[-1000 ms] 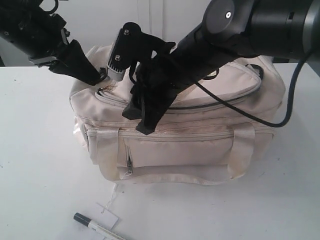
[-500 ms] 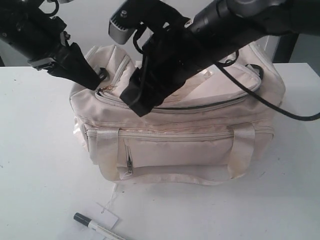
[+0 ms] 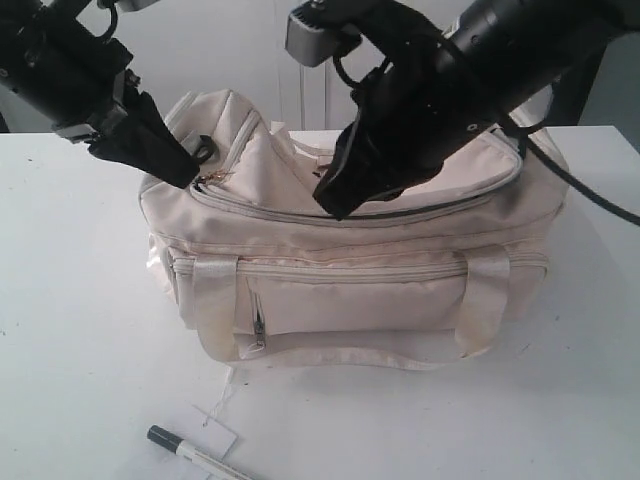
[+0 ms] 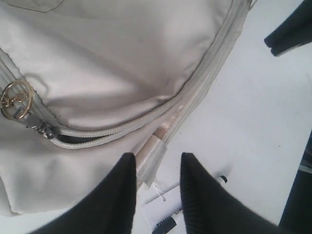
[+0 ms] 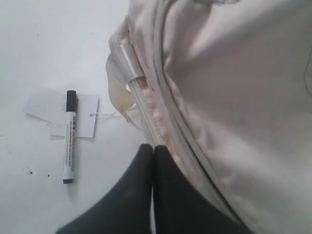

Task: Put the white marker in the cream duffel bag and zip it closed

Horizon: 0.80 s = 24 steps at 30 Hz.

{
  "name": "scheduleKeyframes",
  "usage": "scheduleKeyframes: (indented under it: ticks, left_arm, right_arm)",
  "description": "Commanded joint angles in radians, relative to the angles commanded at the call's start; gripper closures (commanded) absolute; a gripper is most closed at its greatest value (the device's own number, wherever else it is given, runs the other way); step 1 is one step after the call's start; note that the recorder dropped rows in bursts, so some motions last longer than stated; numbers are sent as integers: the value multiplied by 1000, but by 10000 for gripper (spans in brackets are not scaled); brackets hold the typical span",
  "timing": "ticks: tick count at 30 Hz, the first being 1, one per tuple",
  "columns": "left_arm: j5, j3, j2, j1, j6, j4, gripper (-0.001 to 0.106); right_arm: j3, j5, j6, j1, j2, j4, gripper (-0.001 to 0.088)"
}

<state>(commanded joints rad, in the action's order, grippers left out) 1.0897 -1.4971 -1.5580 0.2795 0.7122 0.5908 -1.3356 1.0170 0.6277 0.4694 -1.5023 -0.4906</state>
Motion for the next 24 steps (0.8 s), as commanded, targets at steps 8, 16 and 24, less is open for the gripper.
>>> scheduleKeyframes:
  ticks: [8, 16, 24]
  left_arm:
    - [-18, 0, 0, 0, 102, 48, 1053]
    - [-46, 0, 0, 2, 275, 97, 1053]
    - [-92, 0, 0, 2, 499, 101, 1053]
  right_arm:
    - [0, 28, -124, -81, 2, -6, 868]
    - [0, 5, -165, -133, 16, -6, 868]
    - [0, -29, -186, -170, 29, -6, 868]
